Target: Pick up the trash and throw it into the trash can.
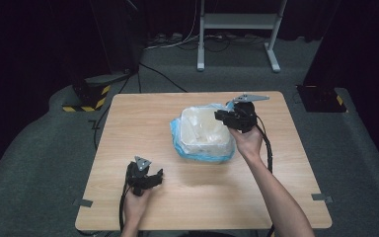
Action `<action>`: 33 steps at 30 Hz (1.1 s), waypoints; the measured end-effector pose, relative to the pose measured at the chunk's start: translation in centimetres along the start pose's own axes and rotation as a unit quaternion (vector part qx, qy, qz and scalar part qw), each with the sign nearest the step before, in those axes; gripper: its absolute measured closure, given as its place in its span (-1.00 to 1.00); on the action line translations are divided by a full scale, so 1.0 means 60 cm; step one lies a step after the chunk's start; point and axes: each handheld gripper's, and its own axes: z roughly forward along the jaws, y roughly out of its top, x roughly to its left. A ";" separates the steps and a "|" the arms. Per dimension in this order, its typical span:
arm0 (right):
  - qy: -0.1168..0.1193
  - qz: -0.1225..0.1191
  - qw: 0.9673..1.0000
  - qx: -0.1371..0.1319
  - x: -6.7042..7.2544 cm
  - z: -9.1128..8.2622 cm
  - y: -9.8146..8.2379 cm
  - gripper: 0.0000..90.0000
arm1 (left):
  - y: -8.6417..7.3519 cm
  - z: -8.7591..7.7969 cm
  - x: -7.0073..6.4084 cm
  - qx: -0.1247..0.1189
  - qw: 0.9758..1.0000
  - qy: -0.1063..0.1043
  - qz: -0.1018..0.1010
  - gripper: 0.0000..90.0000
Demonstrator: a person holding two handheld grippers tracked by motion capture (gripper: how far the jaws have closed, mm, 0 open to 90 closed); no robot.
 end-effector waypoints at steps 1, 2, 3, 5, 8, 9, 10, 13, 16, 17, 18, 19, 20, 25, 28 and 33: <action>-0.002 0.000 1.000 0.000 -0.001 -0.001 -0.001 0.66 | 0.000 0.000 0.000 0.000 1.000 0.000 0.000 -0.40; -0.002 0.002 1.000 -0.002 -0.003 -0.003 -0.002 0.65 | 0.000 0.000 0.000 0.000 1.000 0.000 0.000 -0.40; -0.002 0.002 1.000 -0.001 -0.004 -0.005 -0.003 0.64 | 0.000 0.000 0.000 0.000 1.000 0.000 0.000 -0.40; -0.004 0.001 1.000 -0.004 -0.006 -0.010 -0.006 0.62 | 0.000 0.000 0.000 0.000 1.000 0.000 0.000 -0.40; -0.006 0.002 1.000 -0.008 -0.008 -0.020 -0.011 0.58 | 0.000 0.000 0.000 0.000 1.000 0.000 0.000 -0.40; -0.006 0.004 1.000 -0.010 -0.009 -0.023 -0.014 0.58 | 0.000 0.000 0.000 0.000 1.000 0.000 0.000 -0.40; -0.005 0.002 1.000 -0.008 -0.009 -0.026 -0.017 0.58 | 0.000 0.000 0.000 0.000 1.000 -0.001 0.000 -0.40; -0.012 -0.009 1.000 0.000 -0.008 -0.034 -0.021 0.58 | 0.000 0.000 0.000 0.000 1.000 0.000 0.000 -0.40; -0.009 -0.011 1.000 -0.012 -0.006 -0.048 -0.021 0.57 | 0.000 0.000 0.000 0.001 1.000 0.000 0.000 -0.40; -0.007 -0.010 1.000 -0.015 -0.005 -0.053 -0.020 0.56 | 0.000 0.000 0.000 0.001 1.000 0.000 0.000 -0.40; -0.006 -0.011 1.000 -0.018 -0.004 -0.058 -0.020 0.55 | 0.000 0.000 0.000 0.000 1.000 0.000 0.000 -0.40; -0.009 -0.015 1.000 -0.022 -0.003 -0.062 -0.021 0.54 | 0.000 0.000 0.000 0.000 1.000 0.000 0.000 -0.40; -0.012 -0.017 0.999 -0.026 0.000 -0.069 -0.022 0.53 | 0.000 0.000 0.000 0.000 1.000 0.000 0.000 -0.40; -0.011 -0.023 0.999 -0.041 0.006 -0.099 -0.041 0.50 | 0.000 0.000 0.000 0.001 1.000 -0.001 0.000 -0.40; -0.006 -0.014 0.999 -0.044 0.003 -0.109 -0.053 0.50 | 0.000 0.000 0.000 0.000 1.000 0.000 0.000 -0.40; -0.003 -0.028 0.999 -0.037 0.018 -0.121 -0.065 0.47 | 0.000 0.000 0.000 0.000 1.000 0.000 0.000 -0.40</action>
